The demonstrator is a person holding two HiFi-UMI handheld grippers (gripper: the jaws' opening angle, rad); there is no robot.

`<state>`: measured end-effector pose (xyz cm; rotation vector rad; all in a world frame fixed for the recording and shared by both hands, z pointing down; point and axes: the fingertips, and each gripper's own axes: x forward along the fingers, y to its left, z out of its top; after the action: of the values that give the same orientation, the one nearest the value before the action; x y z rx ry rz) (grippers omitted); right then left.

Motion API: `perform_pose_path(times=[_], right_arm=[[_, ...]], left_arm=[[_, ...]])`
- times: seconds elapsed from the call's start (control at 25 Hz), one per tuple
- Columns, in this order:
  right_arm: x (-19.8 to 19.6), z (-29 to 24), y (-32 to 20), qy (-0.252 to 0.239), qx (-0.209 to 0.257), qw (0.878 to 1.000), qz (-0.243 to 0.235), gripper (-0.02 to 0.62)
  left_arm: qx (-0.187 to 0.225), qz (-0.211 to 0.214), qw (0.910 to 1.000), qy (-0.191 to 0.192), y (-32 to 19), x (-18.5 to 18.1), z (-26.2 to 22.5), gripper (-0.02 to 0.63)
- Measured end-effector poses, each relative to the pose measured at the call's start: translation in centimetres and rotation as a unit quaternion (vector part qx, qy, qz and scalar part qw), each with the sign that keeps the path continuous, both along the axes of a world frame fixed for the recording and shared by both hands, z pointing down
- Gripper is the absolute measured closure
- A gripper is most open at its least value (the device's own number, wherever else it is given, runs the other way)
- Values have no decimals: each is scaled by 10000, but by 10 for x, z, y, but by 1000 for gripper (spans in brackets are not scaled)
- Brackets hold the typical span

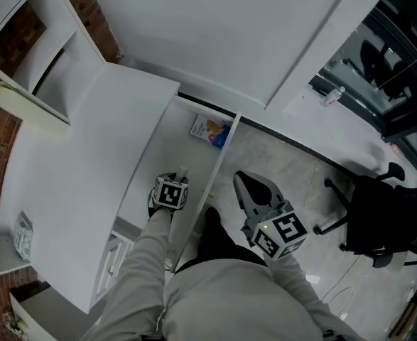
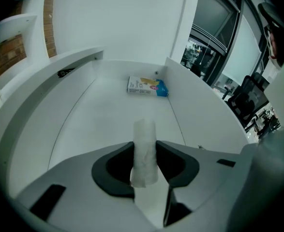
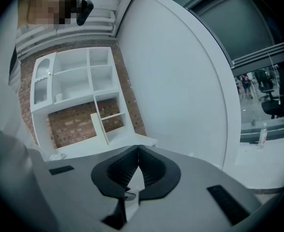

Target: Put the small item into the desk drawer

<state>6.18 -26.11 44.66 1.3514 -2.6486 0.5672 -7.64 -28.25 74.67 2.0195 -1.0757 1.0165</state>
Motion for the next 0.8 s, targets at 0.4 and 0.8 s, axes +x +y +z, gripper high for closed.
perform_pose_path(times=[0.4,0.8], right_arm=[[2,4,-5,-6,-72,10000,51,568],[-1,6,-8,-20,-136,9999,9,568]], left_arm=[[-320,146,9993,-130,7,1,17,459],[-377,273,9989,-86,9,7,17,457]])
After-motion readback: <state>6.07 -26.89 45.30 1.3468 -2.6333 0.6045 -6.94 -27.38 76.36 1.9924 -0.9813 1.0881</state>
